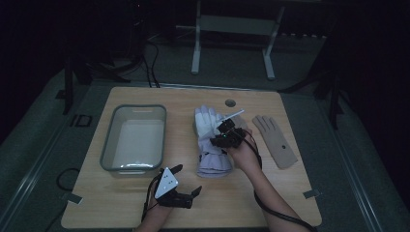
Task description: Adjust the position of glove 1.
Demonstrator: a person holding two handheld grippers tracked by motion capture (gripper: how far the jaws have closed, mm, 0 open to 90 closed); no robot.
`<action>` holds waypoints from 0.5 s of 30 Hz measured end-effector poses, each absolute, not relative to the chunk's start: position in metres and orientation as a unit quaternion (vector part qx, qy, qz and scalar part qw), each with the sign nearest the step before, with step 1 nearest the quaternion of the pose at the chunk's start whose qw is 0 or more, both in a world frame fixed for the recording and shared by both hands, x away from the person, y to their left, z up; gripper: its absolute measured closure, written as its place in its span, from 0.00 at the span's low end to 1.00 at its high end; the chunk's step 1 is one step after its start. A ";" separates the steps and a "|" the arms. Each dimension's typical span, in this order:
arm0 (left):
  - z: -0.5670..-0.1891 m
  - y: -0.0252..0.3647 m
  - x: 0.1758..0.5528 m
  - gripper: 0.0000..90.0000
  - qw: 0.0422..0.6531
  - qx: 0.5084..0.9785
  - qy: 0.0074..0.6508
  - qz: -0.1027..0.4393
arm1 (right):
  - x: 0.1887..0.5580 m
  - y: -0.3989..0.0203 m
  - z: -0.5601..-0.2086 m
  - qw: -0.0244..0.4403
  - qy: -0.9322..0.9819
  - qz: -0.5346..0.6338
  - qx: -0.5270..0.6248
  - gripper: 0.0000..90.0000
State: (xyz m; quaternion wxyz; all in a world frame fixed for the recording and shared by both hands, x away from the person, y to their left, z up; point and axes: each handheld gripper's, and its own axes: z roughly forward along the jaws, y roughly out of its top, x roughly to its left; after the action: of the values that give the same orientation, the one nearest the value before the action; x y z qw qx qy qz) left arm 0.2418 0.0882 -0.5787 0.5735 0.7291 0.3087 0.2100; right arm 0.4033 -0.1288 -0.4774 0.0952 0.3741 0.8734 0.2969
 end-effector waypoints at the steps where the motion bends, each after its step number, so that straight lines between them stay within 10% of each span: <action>1: -0.579 0.088 0.242 0.01 0.574 0.728 0.309 0.210 | 0.405 -0.128 -0.481 0.096 0.874 0.293 0.376 0.83; 15: -0.578 0.086 0.240 0.01 0.563 0.728 0.321 0.224 | 0.408 -0.130 -0.499 0.084 0.873 0.297 0.378 0.70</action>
State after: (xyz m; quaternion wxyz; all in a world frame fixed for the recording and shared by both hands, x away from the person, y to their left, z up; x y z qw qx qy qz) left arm 0.2401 0.0860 -0.5784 0.5629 0.7280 0.3208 0.2244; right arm 0.4081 -0.1298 -0.4992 0.0843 0.3784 0.8727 0.2967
